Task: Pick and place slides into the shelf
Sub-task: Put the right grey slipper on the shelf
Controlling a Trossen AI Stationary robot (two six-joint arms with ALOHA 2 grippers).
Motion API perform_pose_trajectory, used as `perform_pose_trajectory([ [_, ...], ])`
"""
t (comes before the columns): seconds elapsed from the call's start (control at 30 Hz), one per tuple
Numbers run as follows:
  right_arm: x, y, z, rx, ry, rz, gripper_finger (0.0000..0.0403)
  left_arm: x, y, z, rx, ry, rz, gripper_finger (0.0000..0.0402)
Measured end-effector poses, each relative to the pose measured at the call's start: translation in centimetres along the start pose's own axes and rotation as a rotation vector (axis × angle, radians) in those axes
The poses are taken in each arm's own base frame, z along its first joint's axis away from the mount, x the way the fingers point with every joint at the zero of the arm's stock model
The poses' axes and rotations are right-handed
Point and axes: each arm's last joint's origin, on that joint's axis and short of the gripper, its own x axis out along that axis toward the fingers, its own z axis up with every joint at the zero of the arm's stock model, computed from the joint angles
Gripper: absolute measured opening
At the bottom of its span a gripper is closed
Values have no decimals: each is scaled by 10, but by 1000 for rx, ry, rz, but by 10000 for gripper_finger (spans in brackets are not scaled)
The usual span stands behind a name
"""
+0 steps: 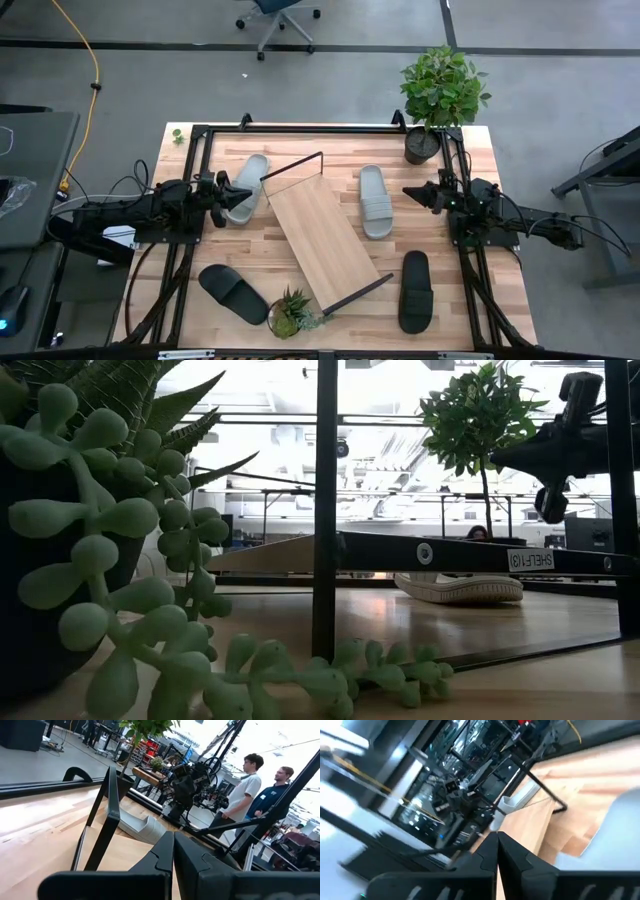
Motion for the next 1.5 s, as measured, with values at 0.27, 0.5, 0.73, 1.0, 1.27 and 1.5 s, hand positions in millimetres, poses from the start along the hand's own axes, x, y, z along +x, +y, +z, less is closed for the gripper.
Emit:
perform_pose_trajectory([
  [0.27, 0, 1, 5, 219, -142, -37, 0, 0, 0, 0, 74, 0, 1, 1],
  [0.5, -3, 12, 17, 198, -292, 28, 0, 0, 0, 0, 146, -4, 7, 1],
  [0.73, -19, 65, 57, -32, -321, -59, 0, 0, 0, 0, 163, -4, 7, 1],
  [1.0, -10, 112, 90, -130, -145, -225, 0, 0, 0, 0, 170, -4, 7, 1],
  [1.27, 6, 157, 122, -379, -142, -213, 0, 0, 0, 1, 136, -21, 18, 1],
  [1.5, 4, 192, 147, -552, -169, -151, 0, 0, 0, 4, 113, -54, 35, 1],
])
